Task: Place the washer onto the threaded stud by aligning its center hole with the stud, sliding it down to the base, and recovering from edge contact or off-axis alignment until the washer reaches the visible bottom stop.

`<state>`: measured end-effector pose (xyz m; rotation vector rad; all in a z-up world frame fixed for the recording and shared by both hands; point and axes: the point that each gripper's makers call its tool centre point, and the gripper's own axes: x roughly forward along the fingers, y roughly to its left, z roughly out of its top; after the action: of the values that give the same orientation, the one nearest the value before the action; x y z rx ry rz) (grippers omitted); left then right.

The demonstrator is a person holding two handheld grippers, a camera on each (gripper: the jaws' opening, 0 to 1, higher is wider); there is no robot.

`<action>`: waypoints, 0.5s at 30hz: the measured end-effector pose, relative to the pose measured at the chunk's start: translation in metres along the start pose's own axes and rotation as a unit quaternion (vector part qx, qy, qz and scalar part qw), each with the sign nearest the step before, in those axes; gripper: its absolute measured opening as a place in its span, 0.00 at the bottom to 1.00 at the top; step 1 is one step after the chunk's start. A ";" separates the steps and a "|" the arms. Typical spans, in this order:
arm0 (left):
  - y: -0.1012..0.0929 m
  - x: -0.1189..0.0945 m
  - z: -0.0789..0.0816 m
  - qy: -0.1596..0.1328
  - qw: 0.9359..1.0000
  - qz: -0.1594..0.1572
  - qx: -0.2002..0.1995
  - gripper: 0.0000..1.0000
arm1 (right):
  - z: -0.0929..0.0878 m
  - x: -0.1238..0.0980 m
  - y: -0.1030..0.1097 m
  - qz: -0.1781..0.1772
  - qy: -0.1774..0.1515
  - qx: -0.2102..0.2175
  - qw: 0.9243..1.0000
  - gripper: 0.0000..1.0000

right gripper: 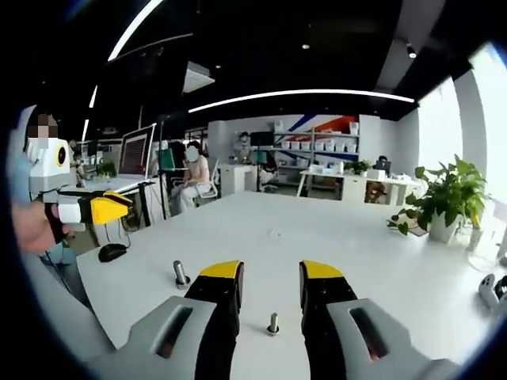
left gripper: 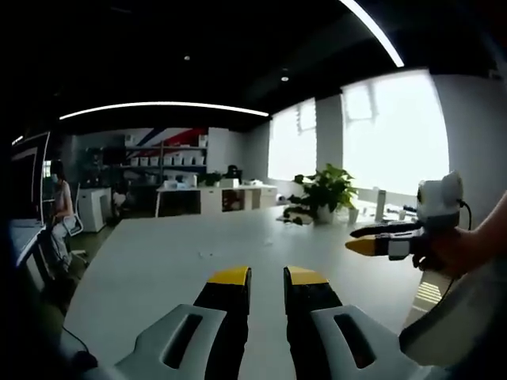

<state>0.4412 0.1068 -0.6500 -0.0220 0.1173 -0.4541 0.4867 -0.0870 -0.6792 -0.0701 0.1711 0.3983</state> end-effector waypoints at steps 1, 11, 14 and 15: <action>0.000 0.000 0.000 0.000 1.000 0.001 0.000 0.14 | 0.000 -0.001 -0.001 -0.002 -0.004 0.002 1.000 0.30; 0.007 -0.003 0.000 -0.003 1.000 0.016 -0.001 0.16 | 0.010 -0.001 -0.006 -0.012 -0.030 0.003 0.999 0.31; 0.010 -0.004 0.001 -0.006 1.000 0.027 0.007 0.16 | 0.012 -0.001 -0.007 -0.014 -0.034 0.005 0.999 0.32; 0.010 -0.004 0.002 -0.008 1.000 0.028 0.009 0.17 | 0.013 -0.001 -0.008 -0.014 -0.036 0.006 0.999 0.32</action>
<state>0.4421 0.1178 -0.6482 -0.0054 0.0985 -0.3997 0.4904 -0.0933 -0.6660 -0.0464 0.1020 0.3710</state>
